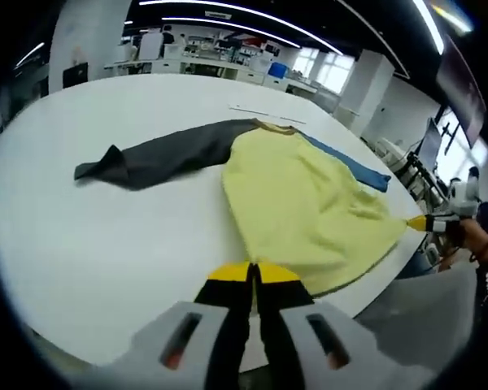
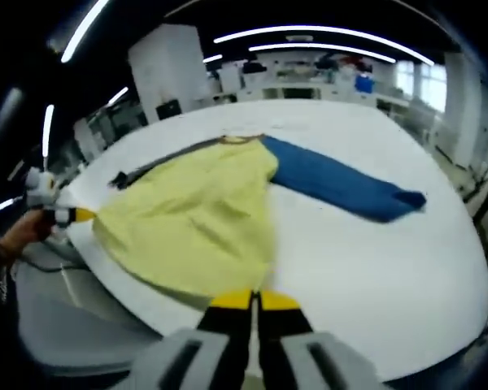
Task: Fold the garment on the visible template until the final outline fits inside the template.
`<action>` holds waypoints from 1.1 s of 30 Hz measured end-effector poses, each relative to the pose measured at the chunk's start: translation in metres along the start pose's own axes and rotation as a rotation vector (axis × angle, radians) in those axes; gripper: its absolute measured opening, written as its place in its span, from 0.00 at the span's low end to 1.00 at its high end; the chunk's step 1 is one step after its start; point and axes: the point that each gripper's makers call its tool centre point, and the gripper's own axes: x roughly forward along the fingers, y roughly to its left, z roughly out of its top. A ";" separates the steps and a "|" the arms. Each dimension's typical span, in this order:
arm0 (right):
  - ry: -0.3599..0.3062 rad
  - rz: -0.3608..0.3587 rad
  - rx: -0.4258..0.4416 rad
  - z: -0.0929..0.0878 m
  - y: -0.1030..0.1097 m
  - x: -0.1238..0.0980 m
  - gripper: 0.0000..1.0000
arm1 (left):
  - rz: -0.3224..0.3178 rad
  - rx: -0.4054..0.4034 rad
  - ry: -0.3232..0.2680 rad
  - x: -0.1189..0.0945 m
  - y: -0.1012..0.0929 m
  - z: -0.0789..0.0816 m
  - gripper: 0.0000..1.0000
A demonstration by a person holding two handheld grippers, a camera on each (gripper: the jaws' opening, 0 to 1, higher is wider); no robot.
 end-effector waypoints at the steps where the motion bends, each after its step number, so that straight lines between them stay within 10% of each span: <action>1: 0.011 -0.001 0.006 -0.003 0.000 0.001 0.00 | 0.002 -0.002 0.002 0.000 0.000 -0.001 0.00; 33: 0.155 -0.024 0.038 -0.044 -0.003 0.005 0.00 | 0.075 0.054 0.158 0.000 0.010 -0.037 0.00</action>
